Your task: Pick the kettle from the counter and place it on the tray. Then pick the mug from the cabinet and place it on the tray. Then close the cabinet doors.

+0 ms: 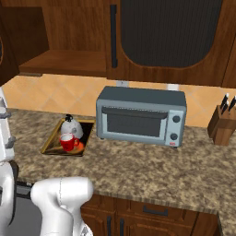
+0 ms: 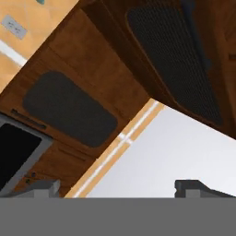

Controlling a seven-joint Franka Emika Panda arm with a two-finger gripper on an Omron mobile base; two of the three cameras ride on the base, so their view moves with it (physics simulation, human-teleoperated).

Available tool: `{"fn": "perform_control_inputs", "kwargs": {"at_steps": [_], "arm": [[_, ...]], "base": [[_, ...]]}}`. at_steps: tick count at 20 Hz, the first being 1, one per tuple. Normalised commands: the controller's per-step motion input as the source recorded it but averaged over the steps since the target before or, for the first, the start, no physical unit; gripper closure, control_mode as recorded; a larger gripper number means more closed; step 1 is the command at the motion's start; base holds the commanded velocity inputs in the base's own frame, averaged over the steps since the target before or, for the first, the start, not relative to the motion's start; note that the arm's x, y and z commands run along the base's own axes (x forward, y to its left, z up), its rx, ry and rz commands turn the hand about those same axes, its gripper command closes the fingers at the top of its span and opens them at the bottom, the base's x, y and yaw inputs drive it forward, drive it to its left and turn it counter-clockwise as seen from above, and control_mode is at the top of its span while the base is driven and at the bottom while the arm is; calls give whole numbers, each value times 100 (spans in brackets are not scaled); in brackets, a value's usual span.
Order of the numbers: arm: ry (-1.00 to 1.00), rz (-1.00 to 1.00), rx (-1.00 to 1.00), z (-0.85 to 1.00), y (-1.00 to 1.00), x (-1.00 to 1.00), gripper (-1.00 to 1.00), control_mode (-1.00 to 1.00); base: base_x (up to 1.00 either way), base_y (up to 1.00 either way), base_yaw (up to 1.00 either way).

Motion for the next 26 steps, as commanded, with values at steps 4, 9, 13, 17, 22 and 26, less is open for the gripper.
{"fn": "perform_control_inputs", "kwargs": {"at_steps": [4,9,13,17,22,26], "arm": [[21,-5,-5,-24,40,10,-100,-100],[28,-11,-1,-5,50,3,-100,-100],[28,-7,-2,-7,48,12,-100,-100],[33,-6,-6,0,44,21,-100,-100],[31,-4,-7,-22,32,33,-100,-100],[26,-6,-8,-39,21,30,-100,-100]], "base": [[0,0,0],[0,0,0],[0,0,0],[0,0,0],[0,0,0],[0,0,0]]}}
